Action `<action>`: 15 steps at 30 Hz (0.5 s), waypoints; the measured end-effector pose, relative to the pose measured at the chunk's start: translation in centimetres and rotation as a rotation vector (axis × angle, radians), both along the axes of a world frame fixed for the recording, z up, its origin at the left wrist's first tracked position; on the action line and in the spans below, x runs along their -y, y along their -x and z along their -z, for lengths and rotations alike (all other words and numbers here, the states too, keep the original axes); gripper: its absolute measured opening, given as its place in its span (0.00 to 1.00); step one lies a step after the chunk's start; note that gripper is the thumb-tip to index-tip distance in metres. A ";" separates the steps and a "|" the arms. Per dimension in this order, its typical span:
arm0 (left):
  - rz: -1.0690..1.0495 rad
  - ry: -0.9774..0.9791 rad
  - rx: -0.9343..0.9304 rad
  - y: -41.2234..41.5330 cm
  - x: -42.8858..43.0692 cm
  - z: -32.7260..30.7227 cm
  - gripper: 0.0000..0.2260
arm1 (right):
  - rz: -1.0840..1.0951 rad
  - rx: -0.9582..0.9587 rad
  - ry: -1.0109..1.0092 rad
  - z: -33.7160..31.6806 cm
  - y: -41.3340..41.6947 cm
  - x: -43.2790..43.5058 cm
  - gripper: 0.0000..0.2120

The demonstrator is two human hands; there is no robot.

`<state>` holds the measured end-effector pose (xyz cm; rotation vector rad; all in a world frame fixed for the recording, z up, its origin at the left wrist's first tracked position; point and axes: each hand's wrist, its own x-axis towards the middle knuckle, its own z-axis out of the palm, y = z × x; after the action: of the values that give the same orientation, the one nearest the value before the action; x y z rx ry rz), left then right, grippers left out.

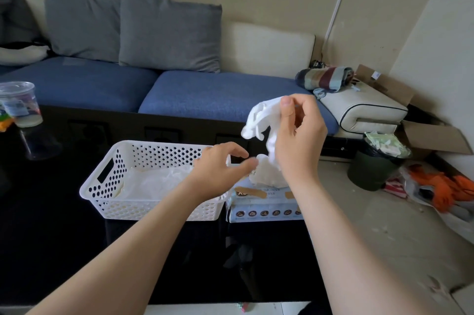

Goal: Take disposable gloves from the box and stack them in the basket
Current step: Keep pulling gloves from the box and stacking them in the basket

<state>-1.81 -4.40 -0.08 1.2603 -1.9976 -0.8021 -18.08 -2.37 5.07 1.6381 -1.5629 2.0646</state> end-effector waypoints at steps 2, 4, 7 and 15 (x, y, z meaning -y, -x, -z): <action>0.020 -0.052 -0.231 -0.3 -0.5 -1.2 0.18 | -0.033 0.047 -0.026 -0.3 -1.1 -0.5 0.11; 0.025 -0.150 -0.384 -0.8 -1.2 -2.4 0.24 | -0.083 0.136 -0.100 -0.5 -2.1 -0.7 0.11; 0.055 -0.309 -0.474 -2.1 -1.5 -3.3 0.27 | -0.128 0.261 -0.263 0.1 -2.9 0.0 0.10; -0.118 -0.387 -0.627 -5.4 -1.1 -3.5 0.16 | -0.313 0.685 -0.669 0.5 -4.9 0.1 0.23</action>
<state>3.59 -3.33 3.43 1.1262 -1.2930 -1.3709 -13.20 -2.44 4.57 1.4601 -2.5875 2.6433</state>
